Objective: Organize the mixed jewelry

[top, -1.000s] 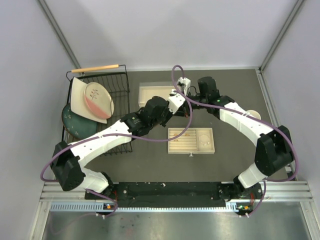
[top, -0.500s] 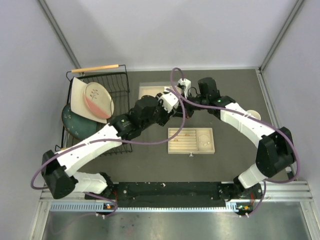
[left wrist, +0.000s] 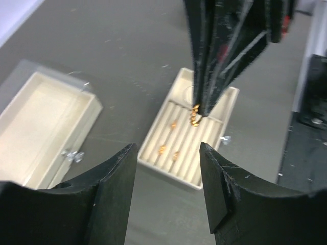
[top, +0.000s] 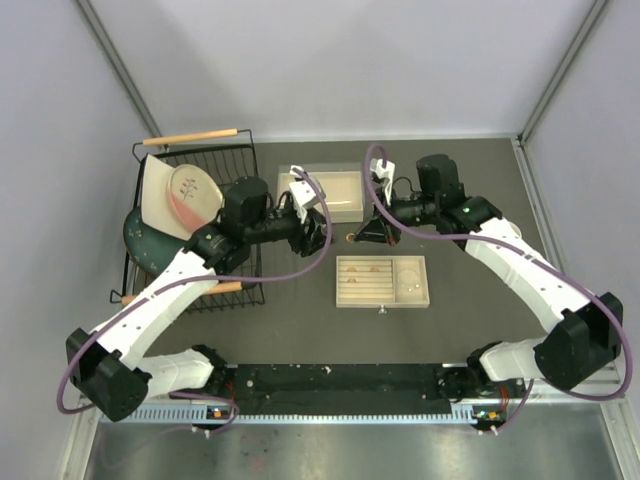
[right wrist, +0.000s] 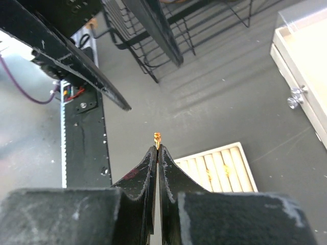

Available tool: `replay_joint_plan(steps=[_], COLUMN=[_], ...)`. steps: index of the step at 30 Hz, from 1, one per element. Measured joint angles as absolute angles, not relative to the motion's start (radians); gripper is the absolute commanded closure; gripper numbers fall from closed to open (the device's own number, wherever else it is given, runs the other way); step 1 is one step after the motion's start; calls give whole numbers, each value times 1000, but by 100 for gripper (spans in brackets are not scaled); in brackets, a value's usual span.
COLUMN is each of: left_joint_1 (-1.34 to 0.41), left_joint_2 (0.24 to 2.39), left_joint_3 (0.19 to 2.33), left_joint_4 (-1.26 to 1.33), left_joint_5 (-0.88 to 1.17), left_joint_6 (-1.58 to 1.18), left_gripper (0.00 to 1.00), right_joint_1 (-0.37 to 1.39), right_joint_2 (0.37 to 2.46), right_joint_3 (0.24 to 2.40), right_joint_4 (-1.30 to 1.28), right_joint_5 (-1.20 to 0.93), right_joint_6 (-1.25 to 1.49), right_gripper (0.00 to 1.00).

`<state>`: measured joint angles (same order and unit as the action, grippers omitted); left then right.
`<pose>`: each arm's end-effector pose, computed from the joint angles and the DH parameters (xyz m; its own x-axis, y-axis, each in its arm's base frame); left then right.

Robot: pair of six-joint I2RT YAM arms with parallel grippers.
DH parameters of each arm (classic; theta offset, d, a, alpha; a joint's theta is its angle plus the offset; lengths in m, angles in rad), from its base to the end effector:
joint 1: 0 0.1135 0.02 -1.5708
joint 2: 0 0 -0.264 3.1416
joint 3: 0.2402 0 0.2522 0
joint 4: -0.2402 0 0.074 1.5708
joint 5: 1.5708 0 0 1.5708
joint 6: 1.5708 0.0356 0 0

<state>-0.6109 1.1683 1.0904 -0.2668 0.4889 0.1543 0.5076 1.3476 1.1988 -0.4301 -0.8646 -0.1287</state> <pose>0.2072 -0.1655 0.3615 -0.1400 0.2637 -0.9544 0.9007 0.4342 -0.0122 0.2438 0.1666 0.3408 -0.3623 -0.2968 -0.8836 -0.9262 0.2213 0.3054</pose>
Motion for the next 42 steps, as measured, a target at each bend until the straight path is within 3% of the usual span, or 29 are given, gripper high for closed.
replay_joint_plan(steps=[9, 23, 33, 42], left_joint_1=[-604, -604, -604, -602], left_joint_2=[1172, 1248, 1270, 1293], left_joint_3=[1090, 1090, 1090, 1092], left_joint_4=[-252, -191, -165, -155], left_joint_5=[812, 906, 944, 955], left_joint_6=[154, 146, 112, 97], left_gripper=[43, 45, 65, 76], right_joint_1=[508, 508, 508, 508], right_joint_2=[1308, 1296, 1296, 1296], right_joint_3=[1200, 1200, 1201, 1201], right_joint_4=[-473, -481, -481, -485], right_joint_5=[-953, -987, -989, -989], right_joint_6=[-139, -139, -139, -138], right_gripper=[100, 100, 100, 100])
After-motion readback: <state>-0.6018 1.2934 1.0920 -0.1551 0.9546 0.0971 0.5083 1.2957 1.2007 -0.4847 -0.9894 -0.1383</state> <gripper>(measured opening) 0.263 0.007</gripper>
